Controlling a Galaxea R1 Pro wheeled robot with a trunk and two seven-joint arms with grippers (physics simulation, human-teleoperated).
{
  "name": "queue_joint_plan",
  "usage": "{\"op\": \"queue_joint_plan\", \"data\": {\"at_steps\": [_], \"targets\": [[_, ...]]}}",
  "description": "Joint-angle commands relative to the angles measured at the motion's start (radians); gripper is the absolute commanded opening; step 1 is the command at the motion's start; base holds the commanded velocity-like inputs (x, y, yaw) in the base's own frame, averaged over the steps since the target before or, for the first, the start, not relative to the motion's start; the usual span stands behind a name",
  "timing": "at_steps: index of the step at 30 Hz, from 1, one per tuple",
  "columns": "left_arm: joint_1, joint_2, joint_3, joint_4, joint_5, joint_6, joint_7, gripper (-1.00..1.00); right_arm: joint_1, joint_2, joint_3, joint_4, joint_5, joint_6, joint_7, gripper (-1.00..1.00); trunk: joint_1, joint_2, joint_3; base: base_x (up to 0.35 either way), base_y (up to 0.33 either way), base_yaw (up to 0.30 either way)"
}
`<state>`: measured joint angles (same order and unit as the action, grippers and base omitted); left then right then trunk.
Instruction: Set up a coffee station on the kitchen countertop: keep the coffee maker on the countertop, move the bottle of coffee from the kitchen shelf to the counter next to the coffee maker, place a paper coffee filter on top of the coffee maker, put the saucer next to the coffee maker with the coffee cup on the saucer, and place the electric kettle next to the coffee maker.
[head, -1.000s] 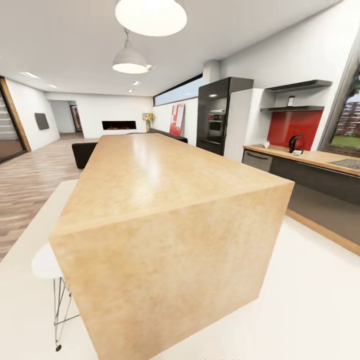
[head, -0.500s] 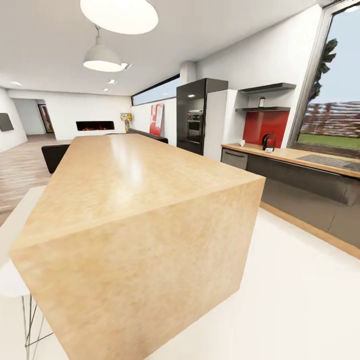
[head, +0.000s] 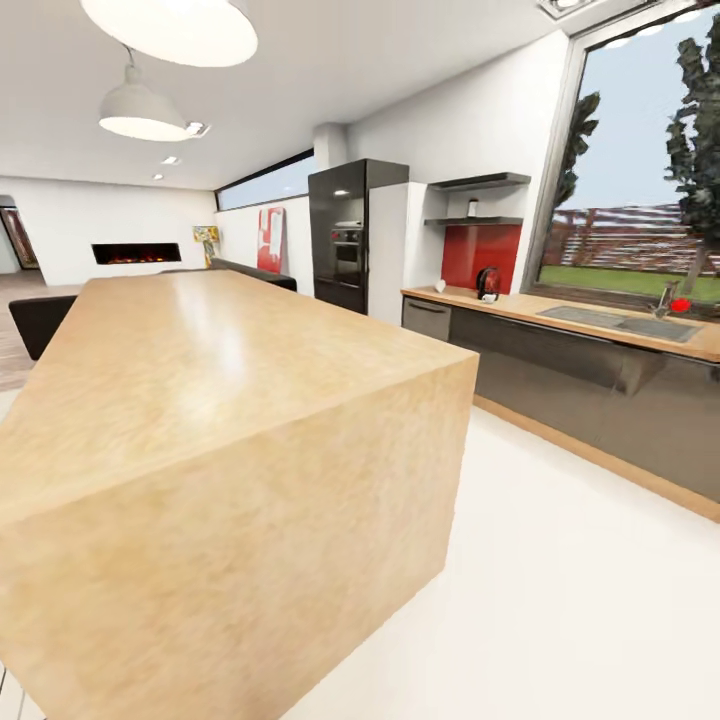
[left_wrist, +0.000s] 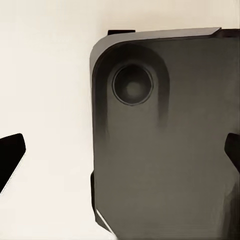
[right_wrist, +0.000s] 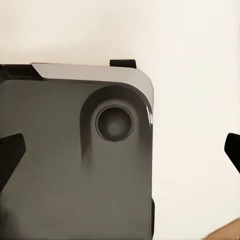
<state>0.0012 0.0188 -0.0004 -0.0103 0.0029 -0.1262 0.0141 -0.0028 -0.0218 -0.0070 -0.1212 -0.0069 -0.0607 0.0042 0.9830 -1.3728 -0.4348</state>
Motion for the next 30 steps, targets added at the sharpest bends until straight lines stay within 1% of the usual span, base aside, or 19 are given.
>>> {"op": "queue_joint_plan", "data": {"at_steps": [1,30], "targets": [[0.000,0.000,-0.001,0.000,0.000,-0.003,0.001,1.00,0.000,0.000,-0.001,0.000,-0.001,-0.003,0.000,1.00,-0.004,0.007,0.002,0.000,0.000,-0.267],[-0.002,0.000,-0.001,0.000,0.000,-0.004,0.003,1.00,0.000,0.000,-0.001,-0.001,-0.001,-0.003,0.000,1.00,-0.115,0.210,0.093,0.000,0.000,-0.267]]}}
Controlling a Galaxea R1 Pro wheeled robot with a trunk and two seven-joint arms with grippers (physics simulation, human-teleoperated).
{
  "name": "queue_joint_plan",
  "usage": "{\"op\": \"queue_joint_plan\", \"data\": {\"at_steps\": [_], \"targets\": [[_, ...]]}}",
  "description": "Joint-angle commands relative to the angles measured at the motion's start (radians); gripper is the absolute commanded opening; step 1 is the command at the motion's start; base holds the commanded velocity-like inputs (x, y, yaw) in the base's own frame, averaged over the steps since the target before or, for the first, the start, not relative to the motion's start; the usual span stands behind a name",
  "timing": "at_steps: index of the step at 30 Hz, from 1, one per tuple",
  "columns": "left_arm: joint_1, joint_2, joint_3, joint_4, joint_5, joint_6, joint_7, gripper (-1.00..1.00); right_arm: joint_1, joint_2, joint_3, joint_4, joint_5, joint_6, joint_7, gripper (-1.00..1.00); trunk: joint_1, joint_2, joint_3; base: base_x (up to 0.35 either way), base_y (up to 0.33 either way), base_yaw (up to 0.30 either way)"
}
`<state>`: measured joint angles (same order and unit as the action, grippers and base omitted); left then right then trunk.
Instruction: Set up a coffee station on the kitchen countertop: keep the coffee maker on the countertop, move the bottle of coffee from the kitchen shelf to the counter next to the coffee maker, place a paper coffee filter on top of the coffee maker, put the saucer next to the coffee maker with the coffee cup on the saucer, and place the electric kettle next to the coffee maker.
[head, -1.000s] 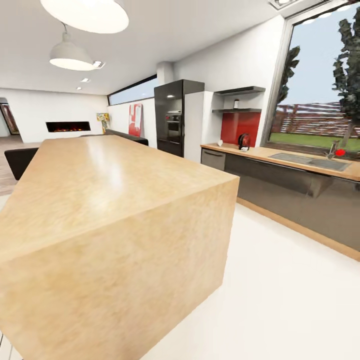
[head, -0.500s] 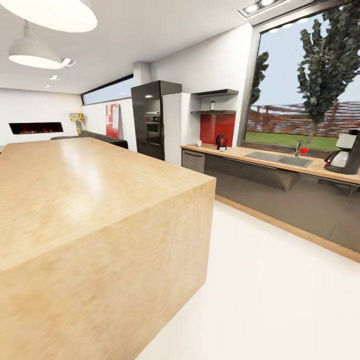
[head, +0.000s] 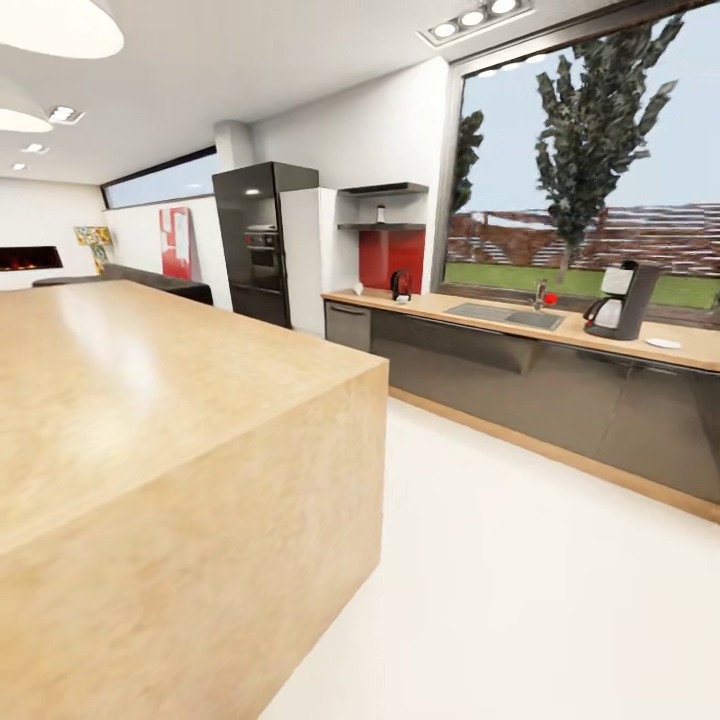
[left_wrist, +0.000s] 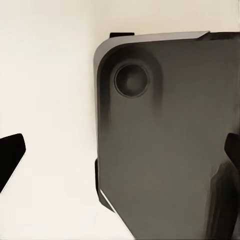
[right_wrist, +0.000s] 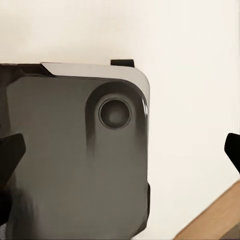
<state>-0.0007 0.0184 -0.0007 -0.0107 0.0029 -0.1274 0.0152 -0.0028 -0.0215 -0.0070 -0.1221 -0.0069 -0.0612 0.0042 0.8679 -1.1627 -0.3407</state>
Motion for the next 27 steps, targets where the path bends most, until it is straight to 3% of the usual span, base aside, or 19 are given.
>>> {"op": "queue_joint_plan", "data": {"at_steps": [1,23,27], "targets": [[0.000,0.000,0.001,0.000,0.000,-0.003,0.001,1.00,0.000,0.000,-0.001,0.000,-0.001,-0.002,0.000,1.00,-0.004,0.007,0.002,0.000,0.000,-0.267],[-0.008,0.006,0.002,-0.006,0.002,-0.008,0.000,1.00,0.000,-0.002,-0.001,-0.001,0.000,-0.002,0.000,1.00,-0.088,0.161,0.071,0.000,0.000,-0.267],[-0.022,0.011,0.002,-0.059,0.001,-0.007,0.001,1.00,0.000,-0.045,-0.003,-0.022,0.001,-0.002,-0.005,1.00,-0.104,0.189,0.084,0.000,0.000,-0.267]]}}
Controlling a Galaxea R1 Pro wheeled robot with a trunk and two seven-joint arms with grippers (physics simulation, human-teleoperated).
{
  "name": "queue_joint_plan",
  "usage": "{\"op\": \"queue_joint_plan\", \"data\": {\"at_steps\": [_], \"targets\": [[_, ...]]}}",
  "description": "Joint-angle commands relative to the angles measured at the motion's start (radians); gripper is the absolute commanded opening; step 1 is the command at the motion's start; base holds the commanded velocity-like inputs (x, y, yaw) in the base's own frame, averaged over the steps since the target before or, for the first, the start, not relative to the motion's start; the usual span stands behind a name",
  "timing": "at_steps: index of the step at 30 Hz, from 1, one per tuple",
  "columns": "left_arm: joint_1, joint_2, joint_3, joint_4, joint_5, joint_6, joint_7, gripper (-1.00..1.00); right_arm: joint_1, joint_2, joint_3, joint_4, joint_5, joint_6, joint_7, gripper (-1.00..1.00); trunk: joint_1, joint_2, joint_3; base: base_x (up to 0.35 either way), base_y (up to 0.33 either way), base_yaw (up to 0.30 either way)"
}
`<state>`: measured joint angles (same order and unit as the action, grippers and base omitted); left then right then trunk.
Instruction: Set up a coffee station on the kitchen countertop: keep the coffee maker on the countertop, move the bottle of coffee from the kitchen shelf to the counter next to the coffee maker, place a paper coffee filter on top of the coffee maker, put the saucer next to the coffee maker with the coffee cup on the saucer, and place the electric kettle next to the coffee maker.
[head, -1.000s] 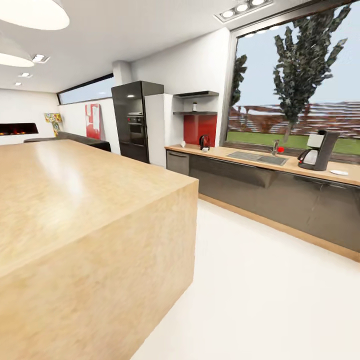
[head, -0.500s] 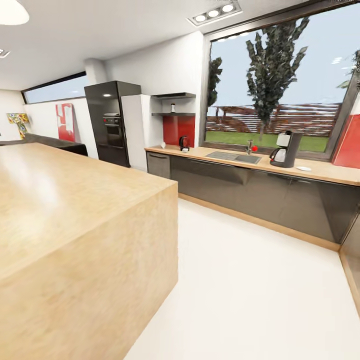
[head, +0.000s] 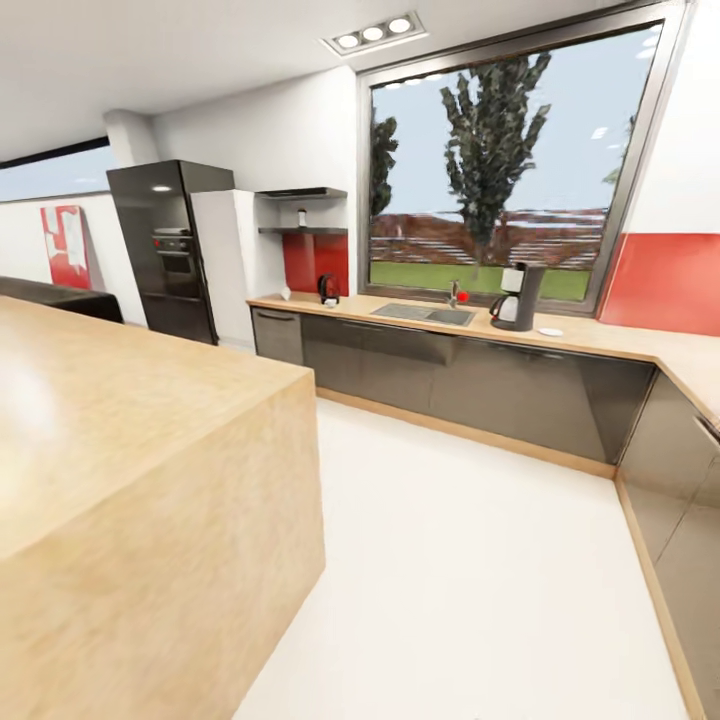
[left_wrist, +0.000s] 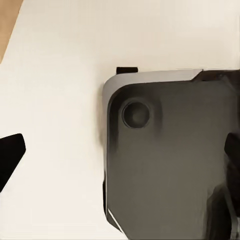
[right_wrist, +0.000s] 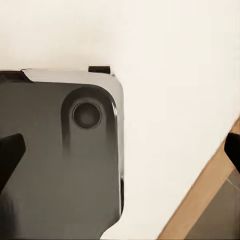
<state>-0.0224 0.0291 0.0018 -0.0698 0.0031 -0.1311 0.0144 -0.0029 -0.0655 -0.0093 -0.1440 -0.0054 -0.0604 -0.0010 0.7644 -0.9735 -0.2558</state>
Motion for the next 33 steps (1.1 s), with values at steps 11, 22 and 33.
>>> {"op": "queue_joint_plan", "data": {"at_steps": [11,22,33], "targets": [[-0.194,-0.016,0.000,-0.114,0.001,-0.005,0.001,1.00,0.000,-0.040,-0.009,-0.298,-0.027,-0.007,0.004,1.00,-0.042,0.077,0.030,0.000,0.000,-0.267],[-0.249,-0.034,0.006,-0.127,0.002,-0.008,0.001,1.00,0.000,-0.035,-0.016,-0.484,-0.090,-0.010,0.006,1.00,-0.084,0.154,0.058,0.000,0.000,-0.268],[-0.242,-0.031,0.052,-0.117,0.032,-0.013,-0.001,1.00,0.000,-0.031,-0.018,-0.438,-0.090,-0.011,0.004,1.00,-0.127,0.231,0.087,0.000,0.000,-0.279]]}}
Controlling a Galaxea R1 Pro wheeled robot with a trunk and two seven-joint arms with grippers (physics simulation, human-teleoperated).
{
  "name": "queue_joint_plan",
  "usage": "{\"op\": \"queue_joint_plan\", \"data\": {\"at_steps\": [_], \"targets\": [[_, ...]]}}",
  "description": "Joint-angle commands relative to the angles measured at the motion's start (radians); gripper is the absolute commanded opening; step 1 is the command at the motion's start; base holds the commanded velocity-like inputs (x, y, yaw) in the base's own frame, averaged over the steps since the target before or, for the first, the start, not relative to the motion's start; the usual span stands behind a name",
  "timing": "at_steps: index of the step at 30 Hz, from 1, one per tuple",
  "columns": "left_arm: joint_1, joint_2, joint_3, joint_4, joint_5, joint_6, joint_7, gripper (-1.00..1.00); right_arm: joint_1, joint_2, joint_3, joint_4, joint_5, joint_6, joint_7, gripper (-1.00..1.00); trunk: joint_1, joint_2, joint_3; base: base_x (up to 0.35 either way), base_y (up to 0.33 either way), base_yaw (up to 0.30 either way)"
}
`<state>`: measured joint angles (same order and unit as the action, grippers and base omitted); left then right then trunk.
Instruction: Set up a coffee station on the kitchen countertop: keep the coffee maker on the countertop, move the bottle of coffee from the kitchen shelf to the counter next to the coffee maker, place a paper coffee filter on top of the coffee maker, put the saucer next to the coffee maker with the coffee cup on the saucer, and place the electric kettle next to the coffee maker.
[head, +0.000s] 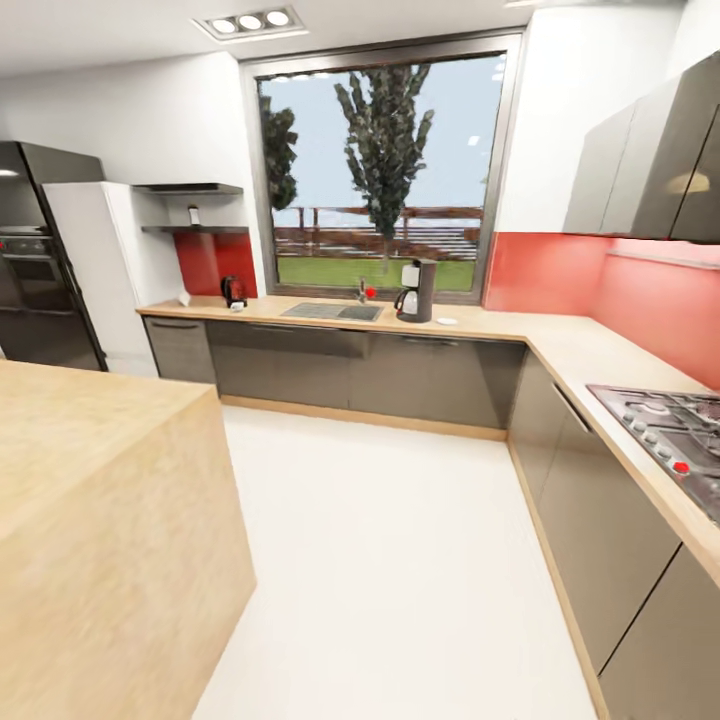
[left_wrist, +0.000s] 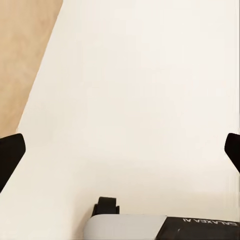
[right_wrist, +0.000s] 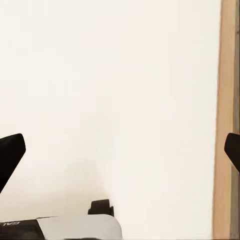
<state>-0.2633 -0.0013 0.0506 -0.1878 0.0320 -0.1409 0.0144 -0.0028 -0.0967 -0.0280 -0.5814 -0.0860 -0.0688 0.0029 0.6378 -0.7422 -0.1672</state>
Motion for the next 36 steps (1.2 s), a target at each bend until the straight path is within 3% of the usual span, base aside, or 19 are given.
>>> {"op": "queue_joint_plan", "data": {"at_steps": [1,19,36], "targets": [[-0.001,0.000,0.004,0.001,0.004,-0.003,-0.001,1.00,0.000,0.000,0.001,0.000,-0.009,-0.003,0.000,1.00,-0.004,0.006,0.001,0.000,0.000,-0.283],[-0.001,0.000,0.005,0.002,0.005,-0.003,-0.001,1.00,0.000,0.000,0.006,0.002,-0.008,-0.002,0.004,1.00,-0.073,0.132,0.048,0.000,0.000,-0.274],[-0.001,0.000,0.005,0.002,0.005,-0.003,-0.001,1.00,0.000,0.000,0.008,0.002,-0.004,-0.002,0.004,1.00,-0.138,0.251,0.080,0.000,0.000,-0.180]]}}
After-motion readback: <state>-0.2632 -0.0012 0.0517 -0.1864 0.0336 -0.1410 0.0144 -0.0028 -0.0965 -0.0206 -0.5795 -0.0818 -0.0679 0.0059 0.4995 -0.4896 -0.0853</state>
